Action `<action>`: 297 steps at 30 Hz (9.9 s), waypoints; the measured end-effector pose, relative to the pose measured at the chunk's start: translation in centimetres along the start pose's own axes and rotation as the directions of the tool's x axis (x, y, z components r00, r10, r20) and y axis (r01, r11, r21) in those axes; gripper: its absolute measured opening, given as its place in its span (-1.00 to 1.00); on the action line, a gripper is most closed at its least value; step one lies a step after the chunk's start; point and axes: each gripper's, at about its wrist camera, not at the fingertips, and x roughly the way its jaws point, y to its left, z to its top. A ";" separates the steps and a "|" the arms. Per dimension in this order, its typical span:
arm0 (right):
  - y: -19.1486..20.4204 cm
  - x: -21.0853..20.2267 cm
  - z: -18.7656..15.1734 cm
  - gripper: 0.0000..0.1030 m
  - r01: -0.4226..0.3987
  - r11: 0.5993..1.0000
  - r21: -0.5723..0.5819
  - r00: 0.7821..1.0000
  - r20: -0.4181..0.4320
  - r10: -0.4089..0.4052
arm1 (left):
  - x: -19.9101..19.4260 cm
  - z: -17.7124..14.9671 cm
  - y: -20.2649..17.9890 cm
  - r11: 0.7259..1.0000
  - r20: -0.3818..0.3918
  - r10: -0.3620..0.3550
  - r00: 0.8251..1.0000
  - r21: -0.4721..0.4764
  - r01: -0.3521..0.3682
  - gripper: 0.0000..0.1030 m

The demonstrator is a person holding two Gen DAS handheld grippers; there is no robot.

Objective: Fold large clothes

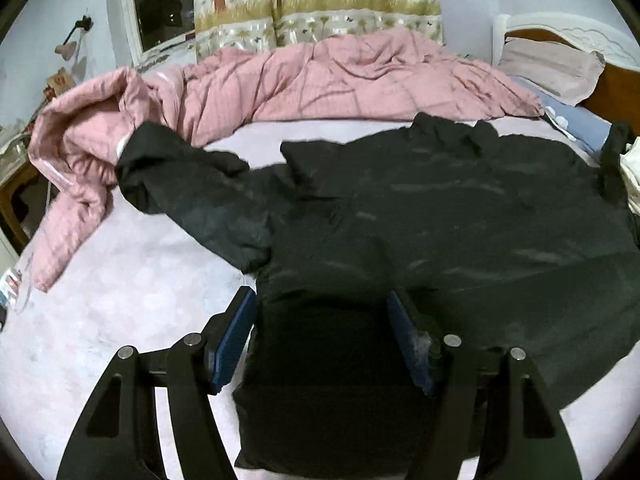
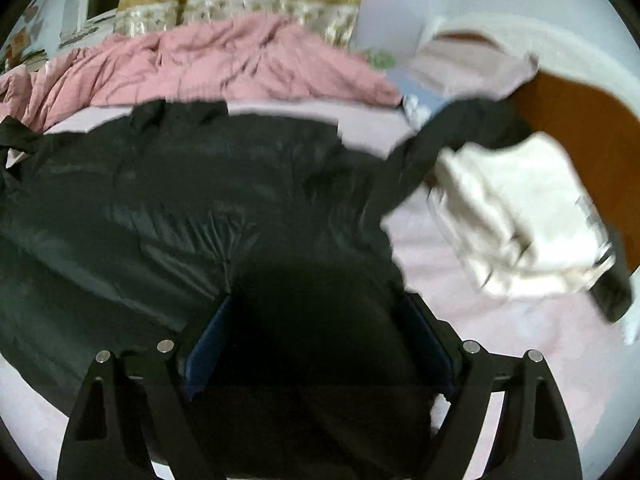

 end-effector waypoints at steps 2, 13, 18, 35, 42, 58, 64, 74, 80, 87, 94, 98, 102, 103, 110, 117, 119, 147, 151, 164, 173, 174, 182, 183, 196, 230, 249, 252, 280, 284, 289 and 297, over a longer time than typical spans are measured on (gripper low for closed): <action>-1.0 0.1 -0.6 0.66 -0.044 0.998 0.045 0.999 0.001 0.044 | 0.4 -0.2 0.3 1.000 -0.020 -0.009 1.000 -0.022 0.008 0.31; -7.1 -4.2 -1.4 0.70 -0.090 0.950 0.299 0.965 0.264 0.008 | -1.3 -2.7 1.7 0.974 -0.054 0.212 0.976 -0.067 -0.215 0.38; -8.5 -3.1 -1.7 0.68 -0.101 0.935 0.339 0.978 0.209 0.030 | -1.3 -3.6 2.8 0.974 -0.091 0.191 0.977 -0.102 -0.200 0.38; -8.7 0.2 -1.0 0.44 -0.075 0.945 0.318 0.986 0.164 0.023 | -3.6 -4.0 4.2 0.975 0.037 0.114 0.993 -0.198 -0.104 0.42; -6.6 -5.7 -1.8 1.00 -0.322 0.912 0.255 0.894 0.399 0.204 | -8.7 -2.2 1.3 0.988 0.291 -0.061 0.955 -0.116 0.098 0.56; -0.7 1.8 -1.8 1.00 -0.251 0.954 0.163 0.966 -0.022 0.258 | -0.8 -3.0 -3.3 0.990 -0.034 -0.122 0.992 -0.081 0.119 0.79; -2.6 -0.4 -1.7 1.00 -0.225 0.958 0.179 0.973 0.097 0.210 | -3.1 -2.7 -1.5 0.981 0.047 -0.136 0.990 -0.131 0.141 0.79; -9.6 1.3 -2.6 1.00 -0.237 0.872 0.428 0.971 0.080 0.225 | -0.8 -3.6 5.4 0.897 -0.044 -0.216 0.975 -0.402 0.181 0.77; -8.9 3.4 -2.8 1.00 -0.323 0.863 0.388 0.939 0.020 0.342 | 0.0 -4.0 3.7 0.909 -0.059 -0.292 0.955 -0.328 0.257 -0.25; -7.4 0.0 -3.0 -0.72 -0.285 0.908 0.307 0.957 0.137 0.254 | -5.5 -4.7 2.9 0.919 0.040 -0.232 0.972 -0.319 0.233 -0.72; -5.7 -5.6 -5.8 -0.72 -0.221 0.951 0.216 0.965 0.191 0.181 | -10.1 -8.3 1.6 0.959 0.025 -0.095 0.995 -0.267 0.098 -0.61; -6.0 -5.2 -7.3 -0.64 -0.204 0.949 0.241 0.975 0.136 0.175 | -8.5 -8.5 1.7 0.971 0.010 -0.064 0.998 -0.229 0.064 -0.31; -6.0 -5.6 -7.1 -0.50 -0.148 0.959 0.243 0.980 0.164 0.110 | -9.3 -8.2 0.2 0.992 0.102 0.062 0.993 -0.118 -0.049 -0.20; -5.8 -5.8 -7.1 -0.47 -0.132 0.963 0.236 0.980 0.174 0.092 | -9.9 -8.1 0.0 0.992 0.142 0.082 0.987 -0.107 -0.067 -0.07; -5.6 -7.3 -7.2 0.49 -0.085 0.971 0.222 0.971 0.236 0.031 | -13.5 -7.7 0.5 0.987 0.351 0.100 0.931 -0.153 -0.049 0.79; -5.5 -9.3 -6.8 1.00 -0.012 0.971 0.238 0.945 0.321 -0.067 | -13.2 -7.4 0.4 0.988 0.351 0.098 0.931 -0.143 -0.050 1.00; -5.2 -9.3 -6.7 1.00 0.009 0.974 0.227 0.945 0.318 -0.083 | -13.2 -7.4 0.2 0.989 0.357 0.095 0.929 -0.140 -0.048 1.00; -2.5 -16.0 -6.8 1.00 -0.088 0.982 0.165 0.865 0.501 -0.006 | -24.5 -2.6 3.6 0.973 0.549 0.075 0.833 -0.222 0.058 1.00; 0.7 -19.6 -4.1 1.00 -0.205 0.973 0.103 0.847 0.518 0.123 | -26.2 0.7 7.3 0.934 0.640 0.263 0.722 -0.357 -0.024 1.00; 22.2 -18.7 12.3 0.78 -0.466 0.853 -0.236 0.832 0.213 0.513 | -9.7 -3.1 19.4 0.826 0.271 0.128 0.954 -0.561 0.049 0.97; 44.5 -5.2 16.9 0.53 -0.464 0.713 -0.526 0.864 -0.090 0.495 | -6.1 -4.7 20.7 0.824 0.071 0.106 0.992 -0.564 -0.048 0.87; 46.9 -3.7 17.1 0.51 -0.455 0.697 -0.554 0.872 -0.119 0.475 | -5.6 -4.7 20.8 0.827 0.052 0.110 0.993 -0.560 -0.062 0.87; 58.3 5.3 16.8 0.48 -0.236 0.658 -0.716 0.965 -0.090 0.248 | -3.4 -5.0 22.4 0.818 -0.025 0.084 0.996 -0.569 -0.083 0.87; 58.5 6.0 17.0 0.48 -0.193 0.702 -0.686 0.975 -0.050 0.219 | -3.6 -5.0 22.4 0.821 -0.016 0.061 0.998 -0.568 -0.059 0.87; 49.8 -2.0 21.5 -0.92 -0.085 0.861 -0.501 0.922 0.288 0.258 | -6.5 -4.3 18.4 0.853 0.153 -0.101 0.983 -0.495 0.165 0.87; 5.6 -3.9 14.6 -0.93 -0.017 0.998 -0.053 0.997 0.079 0.021 | -6.0 -1.2 5.6 0.977 0.185 0.024 0.982 -0.211 0.016 0.75; 2.5 -0.9 13.1 0.37 -0.174 0.984 0.022 0.984 0.051 0.173 | -2.8 -0.7 5.4 0.986 0.129 0.081 0.988 -0.153 -0.061 0.68; 3.6 0.0 12.3 0.37 -0.301 0.952 0.050 0.953 -0.013 0.302 | -1.6 -0.7 5.5 0.981 0.088 0.040 0.995 -0.190 -0.023 0.68; 3.2 2.4 9.8 0.37 -0.018 1.000 0.008 0.999 -0.033 0.019 | -0.6 0.0 5.7 0.994 0.035 -0.022 0.999 -0.107 0.026 0.54; 3.7 1.3 10.6 0.37 -0.245 0.965 0.095 0.968 -0.030 0.249 | -1.3 0.8 5.3 0.974 0.069 -0.162 0.984 -0.149 0.171 0.54; 4.4 4.3 9.6 -0.95 -0.456 0.868 0.198 0.872 -0.097 0.480 | 0.9 1.1 4.4 0.952 -0.011 -0.258 0.966 -0.176 0.252 -0.50; 1.1 9.8 7.3 -1.00 -0.333 0.895 0.297 0.891 -0.212 0.402 | 4.2 -0.4 4.7 0.987 -0.154 -0.015 0.988 -0.161 -0.010 -0.93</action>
